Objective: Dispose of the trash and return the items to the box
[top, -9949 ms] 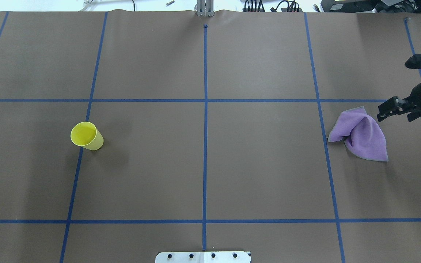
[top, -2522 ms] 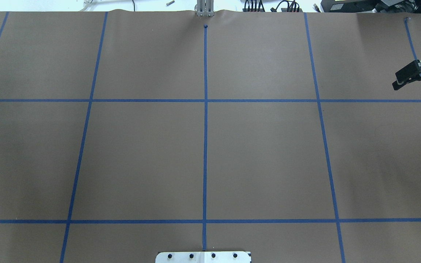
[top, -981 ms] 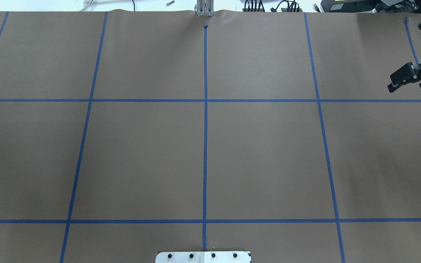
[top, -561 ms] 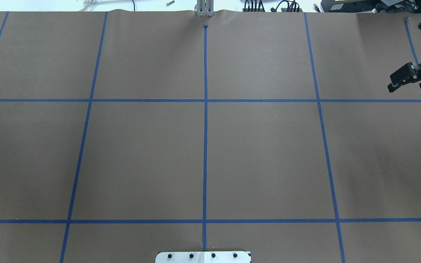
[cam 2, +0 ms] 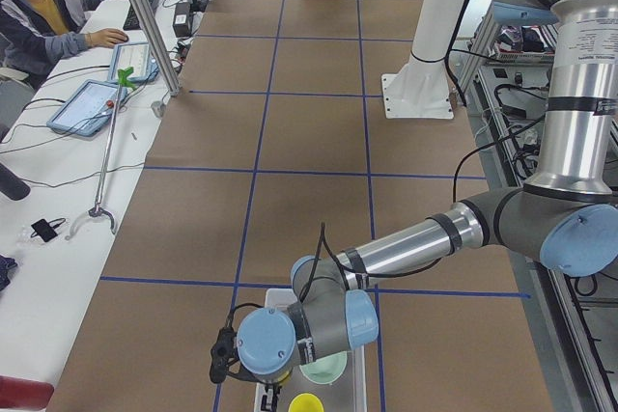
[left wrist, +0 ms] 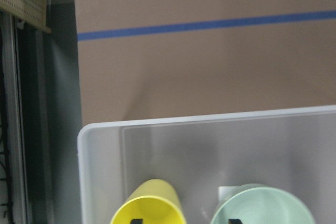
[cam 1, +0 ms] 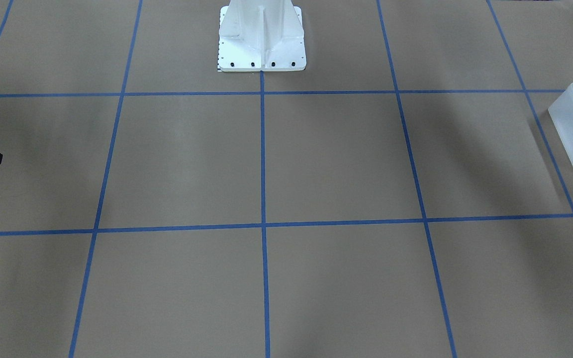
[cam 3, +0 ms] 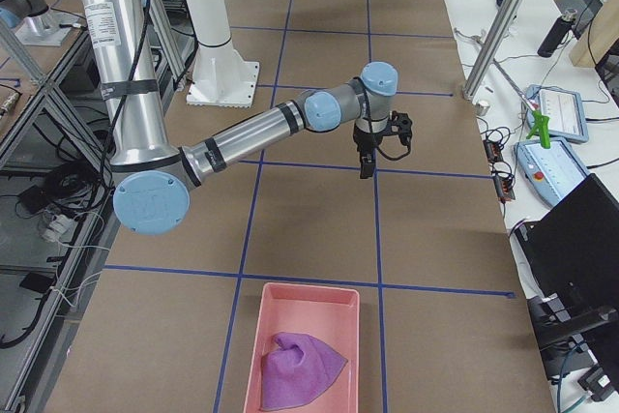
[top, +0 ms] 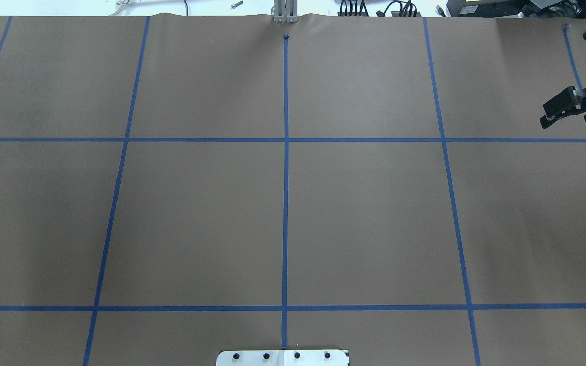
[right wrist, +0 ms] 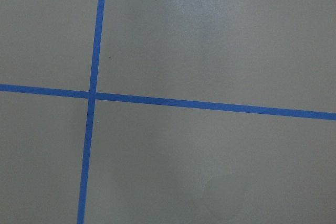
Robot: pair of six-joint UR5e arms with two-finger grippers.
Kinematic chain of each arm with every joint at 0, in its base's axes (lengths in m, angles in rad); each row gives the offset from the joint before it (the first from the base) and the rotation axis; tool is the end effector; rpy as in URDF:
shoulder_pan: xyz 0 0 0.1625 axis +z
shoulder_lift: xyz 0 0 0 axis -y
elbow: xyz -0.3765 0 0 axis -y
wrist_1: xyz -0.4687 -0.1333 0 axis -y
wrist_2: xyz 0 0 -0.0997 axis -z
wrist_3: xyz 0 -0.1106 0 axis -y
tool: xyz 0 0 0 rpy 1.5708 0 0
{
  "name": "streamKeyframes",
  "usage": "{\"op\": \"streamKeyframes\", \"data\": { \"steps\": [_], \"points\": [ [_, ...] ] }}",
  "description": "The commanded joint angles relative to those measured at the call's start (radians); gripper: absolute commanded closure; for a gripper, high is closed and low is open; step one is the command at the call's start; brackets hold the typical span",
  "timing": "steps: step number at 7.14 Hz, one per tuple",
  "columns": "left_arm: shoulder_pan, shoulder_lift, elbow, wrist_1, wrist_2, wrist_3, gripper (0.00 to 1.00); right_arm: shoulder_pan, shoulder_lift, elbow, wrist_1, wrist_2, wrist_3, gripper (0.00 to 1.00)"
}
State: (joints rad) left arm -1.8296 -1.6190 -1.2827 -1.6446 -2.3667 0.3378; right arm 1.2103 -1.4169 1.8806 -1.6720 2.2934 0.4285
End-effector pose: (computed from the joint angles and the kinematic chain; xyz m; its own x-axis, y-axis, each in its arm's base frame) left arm -0.1955 -0.5264 0.7427 0.6932 0.0393 -0.7196 0.0240 0.9967 0.0776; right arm -0.1552 -0.5822 0.3671 0.7002 -0.0767 0.7098 0.0427 0.9969 0.0656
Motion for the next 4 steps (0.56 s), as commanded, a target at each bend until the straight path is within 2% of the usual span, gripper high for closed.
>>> {"op": "streamKeyframes", "data": {
  "steps": [1,2,4],
  "points": [
    [0.108,0.042,-0.244,0.028,-0.060,-0.252,0.32,0.000,-0.002,0.011,0.000,-0.018,0.027,0.00],
    [0.163,0.075,-0.389,0.037,-0.060,-0.357,0.29,0.002,-0.007,0.021,0.000,-0.019,0.038,0.00],
    [0.260,0.137,-0.597,0.037,-0.058,-0.549,0.28,0.006,-0.026,0.026,0.000,-0.015,0.024,0.00]
  ]
}}
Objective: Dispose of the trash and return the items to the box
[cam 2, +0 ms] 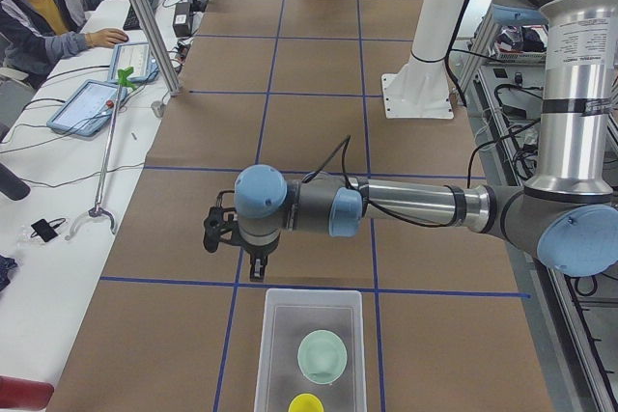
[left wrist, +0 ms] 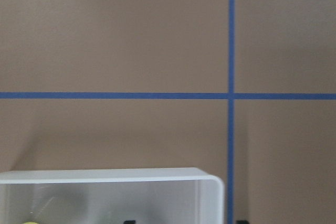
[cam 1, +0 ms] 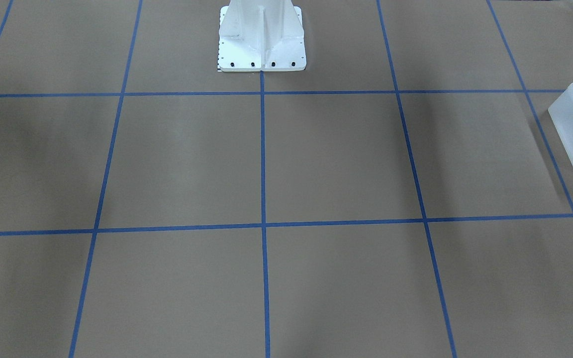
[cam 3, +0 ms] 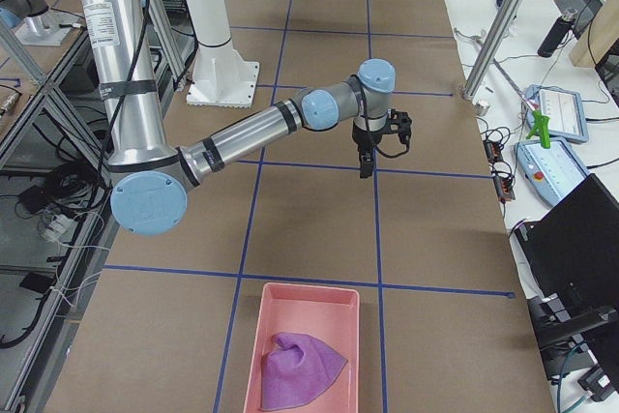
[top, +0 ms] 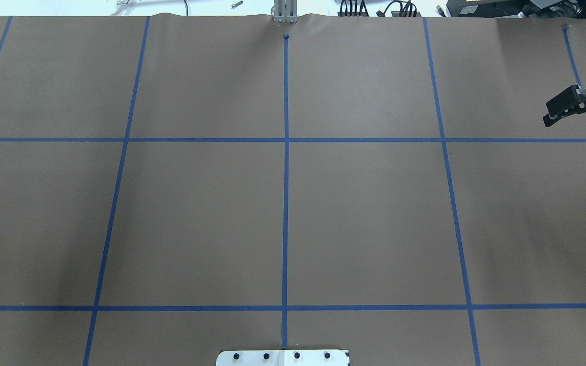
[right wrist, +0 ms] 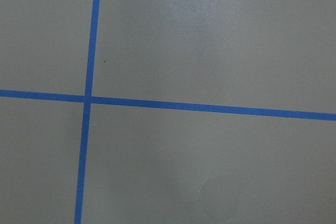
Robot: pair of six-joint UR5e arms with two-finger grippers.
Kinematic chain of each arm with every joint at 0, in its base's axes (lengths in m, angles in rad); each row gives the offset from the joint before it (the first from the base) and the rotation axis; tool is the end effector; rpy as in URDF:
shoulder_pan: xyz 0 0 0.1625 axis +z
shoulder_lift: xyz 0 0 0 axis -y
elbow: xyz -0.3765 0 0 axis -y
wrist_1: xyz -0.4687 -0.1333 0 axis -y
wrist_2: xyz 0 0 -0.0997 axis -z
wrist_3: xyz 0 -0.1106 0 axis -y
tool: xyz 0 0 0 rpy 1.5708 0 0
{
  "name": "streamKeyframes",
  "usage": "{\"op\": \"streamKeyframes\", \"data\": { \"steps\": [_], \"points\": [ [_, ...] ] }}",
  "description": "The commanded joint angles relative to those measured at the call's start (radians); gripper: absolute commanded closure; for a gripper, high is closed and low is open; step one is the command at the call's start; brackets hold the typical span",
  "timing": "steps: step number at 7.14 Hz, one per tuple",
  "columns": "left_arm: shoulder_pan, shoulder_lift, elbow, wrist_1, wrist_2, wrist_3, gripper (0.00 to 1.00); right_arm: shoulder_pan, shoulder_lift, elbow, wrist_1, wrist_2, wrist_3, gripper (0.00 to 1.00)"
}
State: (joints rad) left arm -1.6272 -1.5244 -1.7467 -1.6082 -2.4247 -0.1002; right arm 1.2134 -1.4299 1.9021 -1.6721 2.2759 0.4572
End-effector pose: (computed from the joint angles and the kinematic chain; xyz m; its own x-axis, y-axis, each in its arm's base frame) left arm -0.0813 -0.5540 0.5332 0.6542 -0.0109 -0.7563 0.1216 0.9884 0.0909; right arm -0.1500 -0.5778 0.3644 0.7103 -0.0511 0.7020 0.0139 0.9982 0.0586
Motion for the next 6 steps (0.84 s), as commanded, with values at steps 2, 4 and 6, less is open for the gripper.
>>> {"op": "streamKeyframes", "data": {
  "steps": [2,4,6],
  "points": [
    [0.099,0.046,-0.187,0.001,0.003,-0.156,0.25,0.040,-0.110,0.014,0.065,0.011,-0.056,0.00],
    [0.138,0.046,-0.218,0.001,0.016,-0.217,0.20,0.072,-0.164,0.012,0.117,0.022,-0.068,0.00],
    [0.168,0.050,-0.243,-0.010,0.055,-0.222,0.04,0.104,-0.179,0.015,0.118,0.066,-0.098,0.00]
  ]
}}
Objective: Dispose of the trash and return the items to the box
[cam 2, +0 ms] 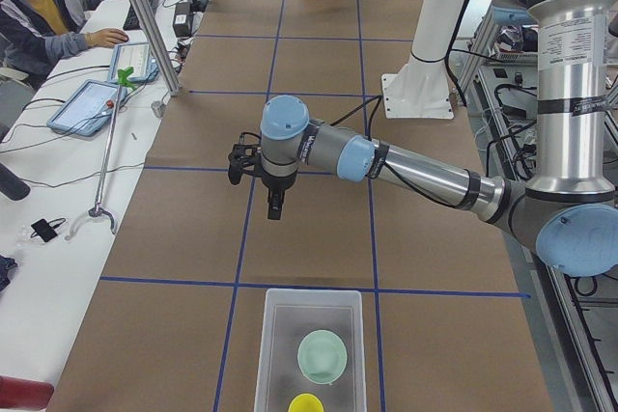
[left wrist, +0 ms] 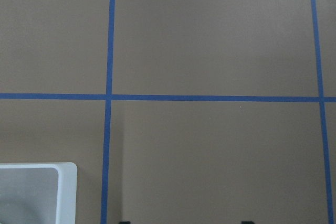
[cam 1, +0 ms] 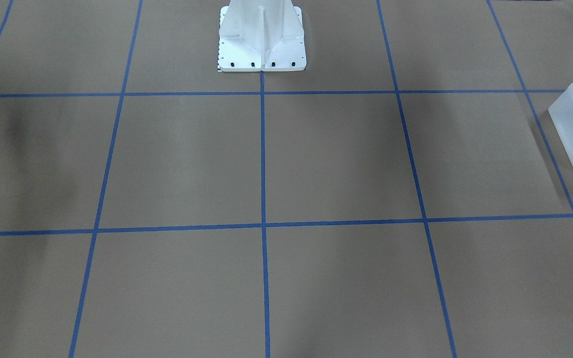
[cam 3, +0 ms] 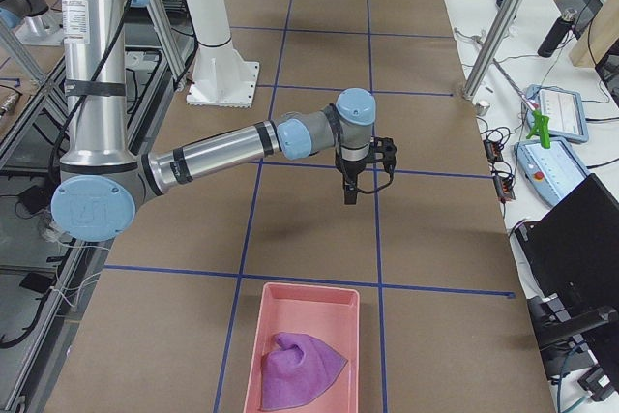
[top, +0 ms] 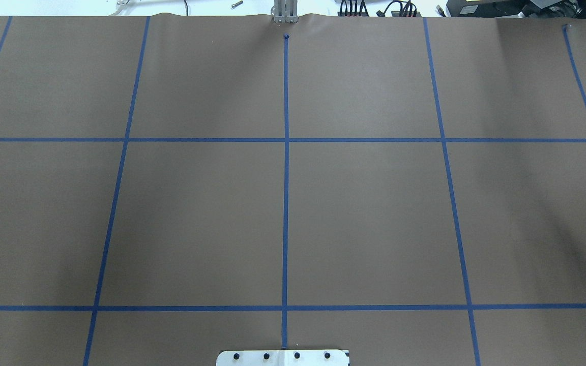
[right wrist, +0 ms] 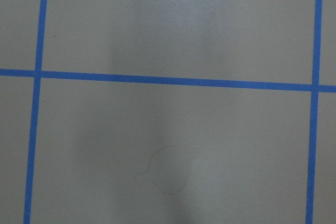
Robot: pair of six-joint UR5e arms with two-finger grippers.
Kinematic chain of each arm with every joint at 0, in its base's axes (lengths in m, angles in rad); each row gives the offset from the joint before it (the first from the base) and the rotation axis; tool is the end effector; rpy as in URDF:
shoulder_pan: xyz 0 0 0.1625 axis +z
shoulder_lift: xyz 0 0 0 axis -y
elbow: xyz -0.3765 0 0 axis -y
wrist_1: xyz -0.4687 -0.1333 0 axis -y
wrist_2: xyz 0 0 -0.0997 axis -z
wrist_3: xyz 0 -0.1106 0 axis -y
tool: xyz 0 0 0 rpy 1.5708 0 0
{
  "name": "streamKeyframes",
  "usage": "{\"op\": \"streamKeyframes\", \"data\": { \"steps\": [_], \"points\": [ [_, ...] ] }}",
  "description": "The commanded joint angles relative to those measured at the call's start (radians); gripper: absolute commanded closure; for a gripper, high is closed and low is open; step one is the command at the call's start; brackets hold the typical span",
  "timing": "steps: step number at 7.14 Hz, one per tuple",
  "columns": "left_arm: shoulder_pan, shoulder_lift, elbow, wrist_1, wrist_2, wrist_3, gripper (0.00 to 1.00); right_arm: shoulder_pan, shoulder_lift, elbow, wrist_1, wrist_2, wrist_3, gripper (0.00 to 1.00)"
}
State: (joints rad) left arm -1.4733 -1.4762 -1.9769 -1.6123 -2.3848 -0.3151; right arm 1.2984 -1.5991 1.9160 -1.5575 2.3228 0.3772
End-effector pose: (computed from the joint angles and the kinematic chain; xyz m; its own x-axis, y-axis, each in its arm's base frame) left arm -0.0010 -0.5330 0.4304 0.6547 0.0120 -0.7558 0.1174 0.9861 0.1173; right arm -0.0938 -0.5503 0.4369 0.6923 -0.0454 0.7202 -0.0005 0.9980 0.0634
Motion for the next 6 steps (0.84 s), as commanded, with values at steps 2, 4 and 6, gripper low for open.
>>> {"op": "streamKeyframes", "data": {
  "steps": [2,4,6],
  "points": [
    [0.025,-0.001,-0.017,-0.008,0.051,0.004,0.02,0.048,-0.019,0.009,0.005,0.027,-0.043,0.00],
    [0.019,-0.002,0.063,-0.009,0.049,0.013,0.02,0.048,-0.019,0.012,0.005,0.026,-0.040,0.00],
    [0.016,0.002,0.014,-0.006,0.047,0.011,0.02,0.048,-0.016,0.009,0.005,0.018,-0.043,0.00]
  ]
}}
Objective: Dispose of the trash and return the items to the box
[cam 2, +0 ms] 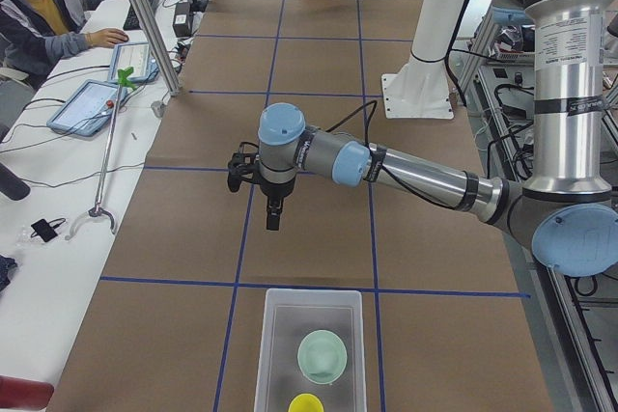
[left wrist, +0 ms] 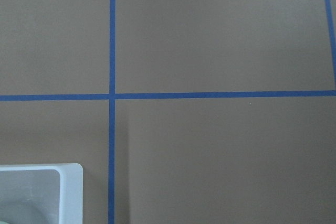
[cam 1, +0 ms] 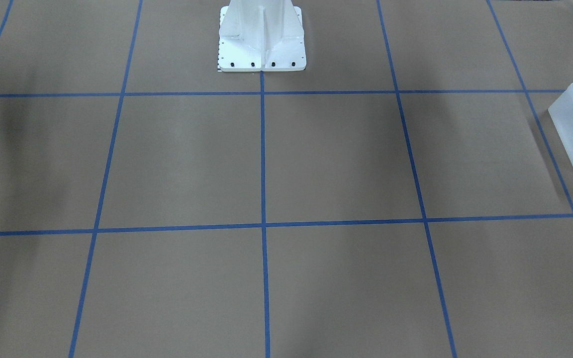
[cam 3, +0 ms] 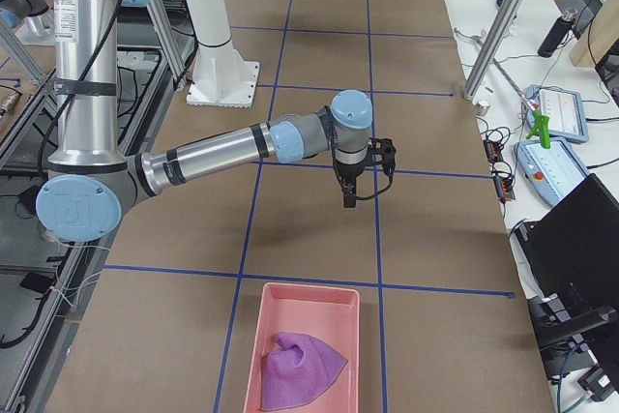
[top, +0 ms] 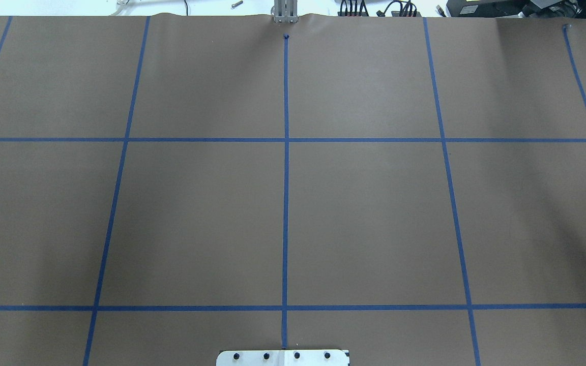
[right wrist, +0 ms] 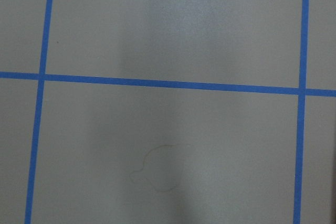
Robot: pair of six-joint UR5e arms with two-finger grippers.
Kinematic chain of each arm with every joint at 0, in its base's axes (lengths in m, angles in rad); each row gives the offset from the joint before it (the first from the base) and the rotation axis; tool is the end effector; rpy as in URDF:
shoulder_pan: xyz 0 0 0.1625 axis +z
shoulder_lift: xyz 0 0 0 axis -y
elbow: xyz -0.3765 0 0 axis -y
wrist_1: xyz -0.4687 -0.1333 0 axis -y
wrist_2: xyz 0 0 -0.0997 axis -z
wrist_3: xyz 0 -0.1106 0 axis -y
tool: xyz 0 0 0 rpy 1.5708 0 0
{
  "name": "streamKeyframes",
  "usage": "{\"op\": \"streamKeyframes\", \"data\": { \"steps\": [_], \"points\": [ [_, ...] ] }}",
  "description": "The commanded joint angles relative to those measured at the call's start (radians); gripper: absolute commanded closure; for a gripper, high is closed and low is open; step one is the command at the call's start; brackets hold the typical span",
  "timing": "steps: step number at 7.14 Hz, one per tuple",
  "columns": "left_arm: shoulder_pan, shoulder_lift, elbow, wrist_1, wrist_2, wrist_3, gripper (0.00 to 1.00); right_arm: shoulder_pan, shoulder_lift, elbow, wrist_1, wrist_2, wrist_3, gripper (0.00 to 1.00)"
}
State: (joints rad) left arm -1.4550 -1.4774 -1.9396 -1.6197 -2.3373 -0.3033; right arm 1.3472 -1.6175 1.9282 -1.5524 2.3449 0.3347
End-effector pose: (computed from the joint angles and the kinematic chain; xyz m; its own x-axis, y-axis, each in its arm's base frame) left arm 0.0057 -0.5388 0.4536 0.6912 0.0077 -0.7226 0.1016 0.9890 0.1077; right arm -0.0671 -0.5473 0.4379 0.6802 -0.0547 0.7310 -0.0144 0.9960 0.0879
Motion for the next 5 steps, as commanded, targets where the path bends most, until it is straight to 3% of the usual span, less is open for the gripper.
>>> {"op": "streamKeyframes", "data": {
  "steps": [1,5],
  "points": [
    [-0.002,0.003,-0.033,0.001,0.001,-0.016,0.02,0.000,0.001,-0.003,0.000,0.001,0.001,0.00],
    [-0.001,0.002,-0.002,0.000,0.001,-0.014,0.02,0.000,0.008,0.003,0.000,0.001,0.010,0.00]
  ]
}}
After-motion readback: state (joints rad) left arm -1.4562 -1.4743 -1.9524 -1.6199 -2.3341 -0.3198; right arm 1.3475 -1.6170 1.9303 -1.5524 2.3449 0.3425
